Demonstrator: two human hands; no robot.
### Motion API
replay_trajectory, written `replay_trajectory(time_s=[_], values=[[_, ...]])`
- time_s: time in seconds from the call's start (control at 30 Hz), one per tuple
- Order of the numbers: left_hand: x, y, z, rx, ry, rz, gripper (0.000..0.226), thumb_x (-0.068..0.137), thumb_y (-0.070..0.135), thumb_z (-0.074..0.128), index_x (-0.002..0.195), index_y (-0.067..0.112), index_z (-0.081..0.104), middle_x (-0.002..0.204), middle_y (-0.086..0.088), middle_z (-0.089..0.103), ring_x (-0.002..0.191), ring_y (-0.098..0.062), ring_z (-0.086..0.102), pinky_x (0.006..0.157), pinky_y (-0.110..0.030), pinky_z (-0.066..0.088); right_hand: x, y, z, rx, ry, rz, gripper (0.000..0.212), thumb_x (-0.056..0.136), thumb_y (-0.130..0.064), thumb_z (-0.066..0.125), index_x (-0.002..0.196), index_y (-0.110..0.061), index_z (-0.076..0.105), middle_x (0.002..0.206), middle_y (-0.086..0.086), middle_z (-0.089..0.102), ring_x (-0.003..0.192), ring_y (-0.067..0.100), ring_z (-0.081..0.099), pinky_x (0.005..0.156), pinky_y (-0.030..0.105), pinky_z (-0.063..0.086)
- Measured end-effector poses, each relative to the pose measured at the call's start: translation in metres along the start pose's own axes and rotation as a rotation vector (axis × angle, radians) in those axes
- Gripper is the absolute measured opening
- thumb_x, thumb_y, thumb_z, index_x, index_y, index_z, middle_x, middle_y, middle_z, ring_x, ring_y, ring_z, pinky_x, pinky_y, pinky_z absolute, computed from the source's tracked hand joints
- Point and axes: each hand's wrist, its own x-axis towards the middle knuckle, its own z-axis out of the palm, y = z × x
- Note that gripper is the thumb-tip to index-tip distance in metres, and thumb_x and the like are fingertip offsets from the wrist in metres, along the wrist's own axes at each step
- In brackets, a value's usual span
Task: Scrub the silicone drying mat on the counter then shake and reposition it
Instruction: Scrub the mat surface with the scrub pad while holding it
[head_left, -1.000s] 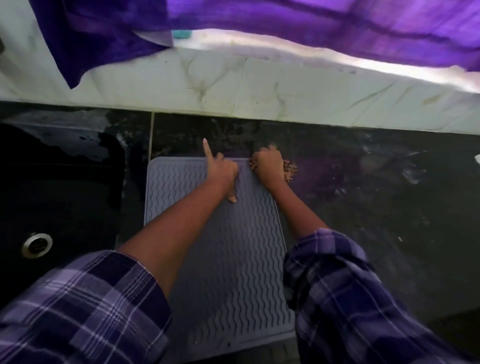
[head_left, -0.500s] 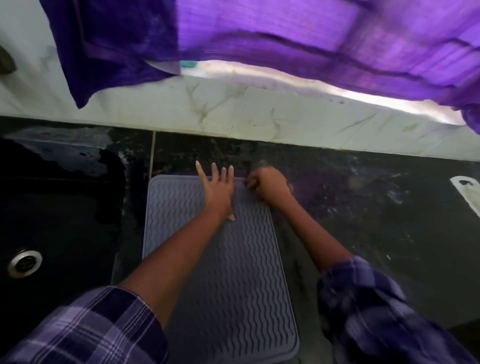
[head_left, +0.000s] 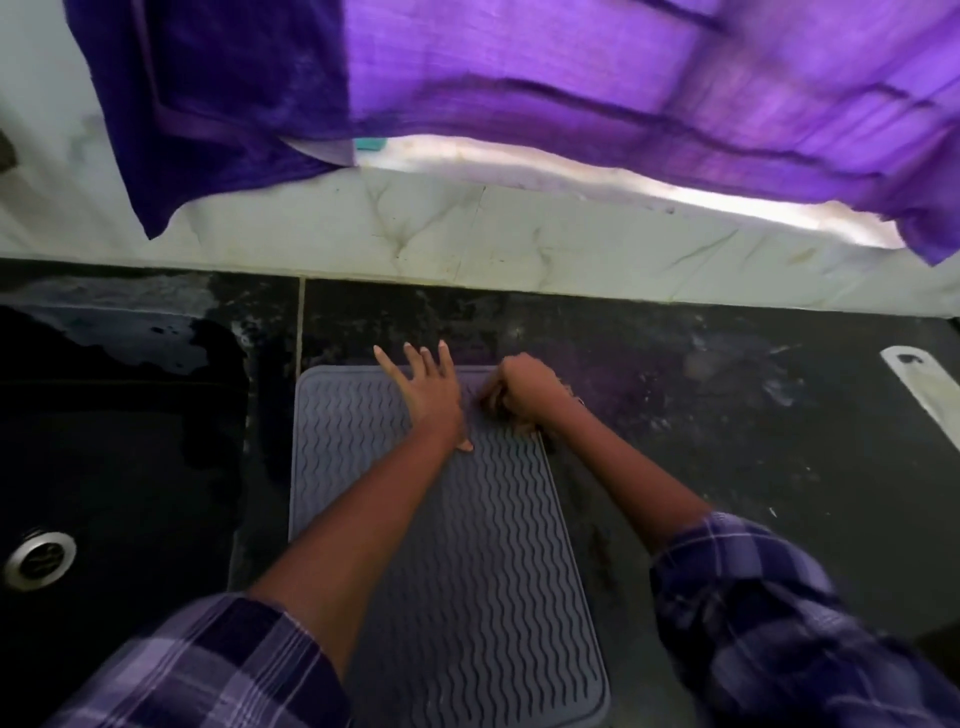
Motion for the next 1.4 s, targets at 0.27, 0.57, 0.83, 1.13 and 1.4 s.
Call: replay_trajectory(time_s=[0.27, 0.57, 0.83, 1.13, 1.4], values=[[0.003, -0.006, 0.003, -0.021, -0.01, 0.032, 0.145, 0.057, 0.076, 0.069, 0.151, 0.007, -0.016, 0.162, -0.008, 0.006, 0.148, -0.04, -0.003, 0.093, -0.08, -0.015, 0.001, 0.017, 0.042, -0.204, 0.293, -0.014, 0.032, 0.096, -0.019, 0.043, 0.121, -0.017, 0.062, 0.129, 0.004, 0.057, 0.119, 0.029, 0.046, 0.089, 0.04, 0.038], [-0.002, -0.002, 0.017, -0.037, 0.093, 0.104, 0.121, 0.072, 0.07, 0.063, 0.154, 0.014, -0.007, 0.159, -0.008, 0.022, 0.149, -0.036, -0.002, 0.098, -0.077, -0.016, 0.006, 0.005, 0.017, 0.053, 0.267, 0.144, 0.032, 0.09, -0.002, 0.049, 0.117, -0.008, 0.066, 0.12, 0.018, 0.064, 0.112, 0.035, 0.056, 0.097, 0.043, 0.046], [-0.021, -0.005, 0.011, 0.006, 0.112, 0.19, 0.1, 0.083, 0.062, 0.057, 0.155, 0.013, 0.008, 0.158, -0.012, 0.026, 0.149, -0.037, 0.002, 0.107, -0.071, -0.01, -0.093, 0.011, 0.041, 0.011, -0.134, 0.054, 0.034, 0.08, 0.001, 0.059, 0.109, -0.013, 0.071, 0.116, 0.012, 0.068, 0.103, 0.029, 0.063, 0.091, 0.032, 0.05], [-0.028, -0.008, 0.013, 0.094, 0.026, 0.309, 0.087, 0.077, 0.071, 0.055, 0.15, 0.03, 0.031, 0.16, -0.001, 0.022, 0.149, -0.038, 0.0, 0.1, -0.079, -0.009, -0.07, -0.005, 0.053, -0.122, 0.216, 0.176, 0.031, 0.092, -0.006, 0.043, 0.115, -0.007, 0.064, 0.12, 0.014, 0.063, 0.111, 0.034, 0.053, 0.094, 0.04, 0.041], [-0.05, -0.005, 0.007, 0.151, 0.043, 0.295, 0.094, 0.077, 0.069, 0.058, 0.151, 0.02, 0.029, 0.161, -0.008, 0.018, 0.148, -0.04, -0.003, 0.101, -0.077, -0.008, -0.188, 0.001, 0.081, -0.022, -0.153, 0.118, 0.028, 0.084, -0.01, 0.058, 0.11, -0.007, 0.066, 0.115, 0.014, 0.066, 0.105, 0.03, 0.061, 0.092, 0.038, 0.049]])
